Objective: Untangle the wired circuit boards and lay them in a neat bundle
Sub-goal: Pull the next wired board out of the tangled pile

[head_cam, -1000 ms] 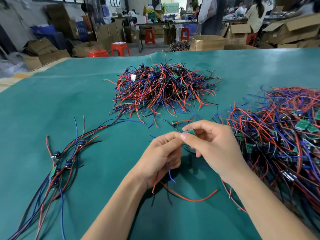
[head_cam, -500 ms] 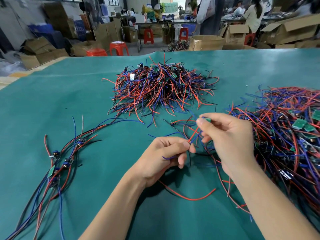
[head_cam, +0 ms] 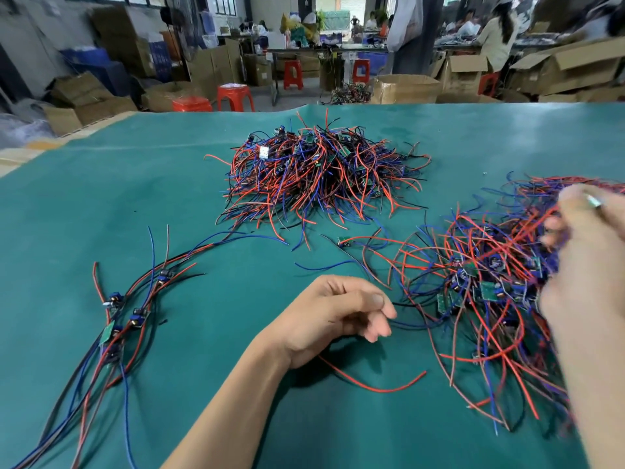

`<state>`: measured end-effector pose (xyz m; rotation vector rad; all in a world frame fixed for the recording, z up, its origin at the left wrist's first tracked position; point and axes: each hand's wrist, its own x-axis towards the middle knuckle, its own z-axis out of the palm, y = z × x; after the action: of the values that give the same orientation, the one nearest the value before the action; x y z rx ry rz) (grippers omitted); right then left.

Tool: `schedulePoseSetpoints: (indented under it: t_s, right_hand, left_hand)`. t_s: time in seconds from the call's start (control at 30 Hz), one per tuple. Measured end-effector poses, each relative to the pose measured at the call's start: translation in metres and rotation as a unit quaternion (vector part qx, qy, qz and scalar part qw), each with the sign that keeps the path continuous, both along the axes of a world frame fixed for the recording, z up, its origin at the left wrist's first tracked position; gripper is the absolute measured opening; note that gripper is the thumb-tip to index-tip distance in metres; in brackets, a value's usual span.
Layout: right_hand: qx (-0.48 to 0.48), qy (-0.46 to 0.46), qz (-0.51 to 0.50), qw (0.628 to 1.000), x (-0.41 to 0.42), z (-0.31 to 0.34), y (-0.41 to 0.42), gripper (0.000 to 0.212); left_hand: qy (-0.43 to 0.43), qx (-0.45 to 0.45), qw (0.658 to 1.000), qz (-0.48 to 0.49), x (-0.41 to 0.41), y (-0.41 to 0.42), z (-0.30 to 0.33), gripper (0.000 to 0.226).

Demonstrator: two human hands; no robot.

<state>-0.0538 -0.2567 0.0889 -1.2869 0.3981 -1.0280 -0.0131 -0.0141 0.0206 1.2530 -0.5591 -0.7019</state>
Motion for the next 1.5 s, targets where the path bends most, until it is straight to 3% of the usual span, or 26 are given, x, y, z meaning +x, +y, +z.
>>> schedulePoseSetpoints:
  t_s: [0.1, 0.23, 0.33, 0.4, 0.47, 0.53, 0.6, 0.67, 0.73, 0.8, 0.87, 0.97, 1.03, 1.13, 1.2, 1.3, 1.43, 1.5]
  right_hand:
    - [-0.104, 0.128, 0.088, 0.982, -0.01, 0.017, -0.029, 0.006]
    - [-0.27, 0.299, 0.103, 0.909, -0.018, 0.041, -0.059, 0.01]
    - [-0.455, 0.421, 0.043, 0.784, -0.012, 0.055, -0.051, 0.019]
    - [-0.528, 0.424, 0.016, 0.736, 0.005, 0.06, -0.025, 0.025]
    - [-0.565, 0.363, 0.081, 0.737, 0.033, 0.054, 0.014, 0.014]
    - [-0.6, 0.341, 0.184, 0.7, 0.067, 0.036, 0.057, 0.019]
    - [-0.621, 0.375, 0.254, 0.64, 0.098, 0.009, 0.09, 0.035]
    - [-0.62, 0.421, 0.265, 0.607, 0.12, -0.015, 0.107, 0.041]
    - [-0.605, 0.437, 0.248, 0.617, 0.13, -0.03, 0.109, 0.027]
    - [-0.583, 0.411, 0.239, 0.659, 0.127, -0.034, 0.106, 0.005]
    - [-0.544, 0.347, 0.233, 0.728, 0.115, -0.032, 0.1, 0.005]
    - [-0.386, 0.209, 0.251, 0.863, 0.076, -0.025, 0.096, 0.018]
    - [-0.271, 0.141, 0.299, 0.904, 0.049, -0.028, 0.096, 0.03]
    - [-0.168, 0.1, 0.342, 0.919, 0.025, -0.043, 0.097, 0.043]
    - [-0.17, 0.099, 0.328, 0.924, 0.022, -0.052, 0.097, 0.049]
    - [-0.224, 0.116, 0.291, 0.923, 0.021, -0.057, 0.1, 0.044]
    - [-0.166, 0.107, 0.276, 0.941, 0.021, -0.056, 0.101, 0.034]
    - [-0.185, 0.11, 0.227, 0.95, 0.02, -0.055, 0.097, 0.024]
  left_hand:
    - [0.039, -0.028, 0.999, 0.026, 0.004, 0.0, -0.001, 0.016]
    - [0.067, -0.04, 0.996, 0.048, 0.005, -0.001, -0.002, 0.013]
    - [0.08, -0.033, 0.994, 0.068, 0.006, -0.002, -0.002, 0.016]
    - [0.089, -0.032, 0.993, 0.075, 0.006, -0.003, -0.001, 0.018]
    - [0.094, -0.031, 0.992, 0.079, 0.006, -0.003, 0.0, 0.019]
    - [0.094, -0.03, 0.992, 0.08, 0.006, -0.002, 0.0, 0.02]
    - [0.097, -0.032, 0.991, 0.086, 0.007, -0.002, 0.0, 0.02]
    - [0.106, -0.033, 0.989, 0.099, 0.008, -0.002, 0.0, 0.02]
    - [0.112, -0.032, 0.988, 0.104, 0.008, -0.001, 0.0, 0.022]
    - [0.117, -0.033, 0.986, 0.11, 0.009, -0.001, 0.0, 0.022]
    - [0.128, -0.036, 0.984, 0.119, 0.009, 0.0, 0.0, 0.02]
    - [0.16, -0.06, 0.974, 0.147, 0.011, -0.002, 0.001, 0.018]
    - [0.183, -0.08, 0.966, 0.166, 0.012, -0.003, 0.002, 0.021]
    - [0.195, -0.089, 0.962, 0.166, 0.012, -0.003, 0.004, 0.028]
    - [0.189, -0.085, 0.964, 0.166, 0.01, -0.004, 0.003, 0.019]
    - [0.165, -0.09, 0.967, 0.173, 0.009, -0.003, -0.001, 0.009]
    - [0.133, -0.098, 0.967, 0.194, 0.01, -0.001, -0.002, 0.016]
    - [0.128, -0.113, 0.963, 0.209, 0.011, 0.0, -0.003, 0.021]
